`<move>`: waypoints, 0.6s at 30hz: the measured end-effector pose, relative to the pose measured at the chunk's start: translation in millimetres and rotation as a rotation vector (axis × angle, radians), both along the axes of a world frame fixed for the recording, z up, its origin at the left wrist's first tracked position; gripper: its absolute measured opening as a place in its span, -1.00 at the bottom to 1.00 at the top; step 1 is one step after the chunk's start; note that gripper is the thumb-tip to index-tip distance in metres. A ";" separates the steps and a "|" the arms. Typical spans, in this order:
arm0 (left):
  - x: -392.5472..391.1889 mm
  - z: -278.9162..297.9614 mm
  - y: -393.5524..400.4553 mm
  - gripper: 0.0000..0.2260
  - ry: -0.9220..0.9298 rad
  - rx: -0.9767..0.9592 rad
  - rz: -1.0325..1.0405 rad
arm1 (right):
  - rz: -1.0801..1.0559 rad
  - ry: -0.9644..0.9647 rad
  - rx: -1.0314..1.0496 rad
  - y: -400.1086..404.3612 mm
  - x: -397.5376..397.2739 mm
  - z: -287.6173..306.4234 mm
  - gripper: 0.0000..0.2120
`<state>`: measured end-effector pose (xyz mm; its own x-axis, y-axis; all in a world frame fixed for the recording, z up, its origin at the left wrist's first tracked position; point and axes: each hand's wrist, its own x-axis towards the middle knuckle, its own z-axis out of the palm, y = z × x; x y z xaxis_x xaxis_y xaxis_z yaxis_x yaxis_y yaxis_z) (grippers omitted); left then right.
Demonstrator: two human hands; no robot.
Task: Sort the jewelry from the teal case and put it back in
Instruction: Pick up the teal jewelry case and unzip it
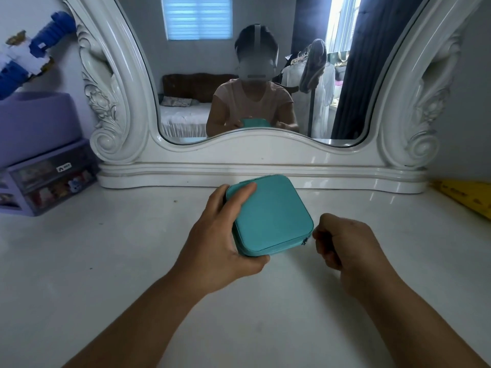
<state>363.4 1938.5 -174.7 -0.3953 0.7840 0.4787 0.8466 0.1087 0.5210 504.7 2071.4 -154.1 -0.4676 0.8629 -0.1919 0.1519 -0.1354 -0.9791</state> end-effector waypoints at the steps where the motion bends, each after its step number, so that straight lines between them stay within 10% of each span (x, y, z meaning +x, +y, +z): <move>1: -1.6 -1.5 -0.9 -0.07 -0.029 0.002 0.003 | 0.013 0.015 0.025 0.8 0.8 1.3 -0.78; 18: -7.5 -7.7 1.2 -0.06 -0.209 0.102 0.104 | 0.170 -0.126 1.052 -2.7 -2.6 -20.2 -0.81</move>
